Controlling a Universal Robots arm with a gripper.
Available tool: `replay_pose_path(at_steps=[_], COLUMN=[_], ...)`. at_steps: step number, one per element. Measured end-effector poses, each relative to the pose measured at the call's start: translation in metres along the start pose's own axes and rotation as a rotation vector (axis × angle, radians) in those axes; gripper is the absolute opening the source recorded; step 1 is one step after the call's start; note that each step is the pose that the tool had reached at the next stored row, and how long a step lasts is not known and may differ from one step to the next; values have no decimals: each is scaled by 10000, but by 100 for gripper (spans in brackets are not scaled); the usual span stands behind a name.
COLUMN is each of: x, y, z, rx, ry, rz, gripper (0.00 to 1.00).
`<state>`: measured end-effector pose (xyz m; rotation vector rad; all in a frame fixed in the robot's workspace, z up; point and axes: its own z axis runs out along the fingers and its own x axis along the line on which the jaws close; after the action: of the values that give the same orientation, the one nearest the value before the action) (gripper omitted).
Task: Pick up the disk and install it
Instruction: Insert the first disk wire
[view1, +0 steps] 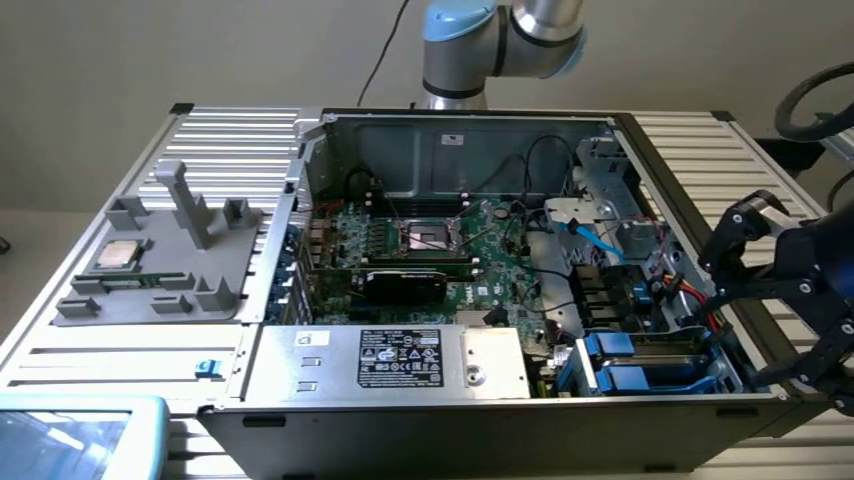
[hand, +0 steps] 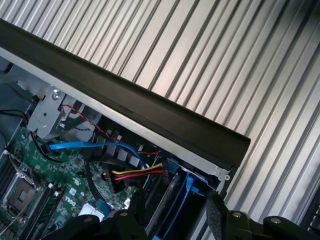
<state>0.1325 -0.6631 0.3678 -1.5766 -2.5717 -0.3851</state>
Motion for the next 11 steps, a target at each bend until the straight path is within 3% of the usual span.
replay_pose_path(at_steps=[5, 11], x=[12, -1], y=[-77, -90], z=[83, 164], rx=[14, 135], ry=[105, 214], rz=[-227, -927], gripper=[61, 61])
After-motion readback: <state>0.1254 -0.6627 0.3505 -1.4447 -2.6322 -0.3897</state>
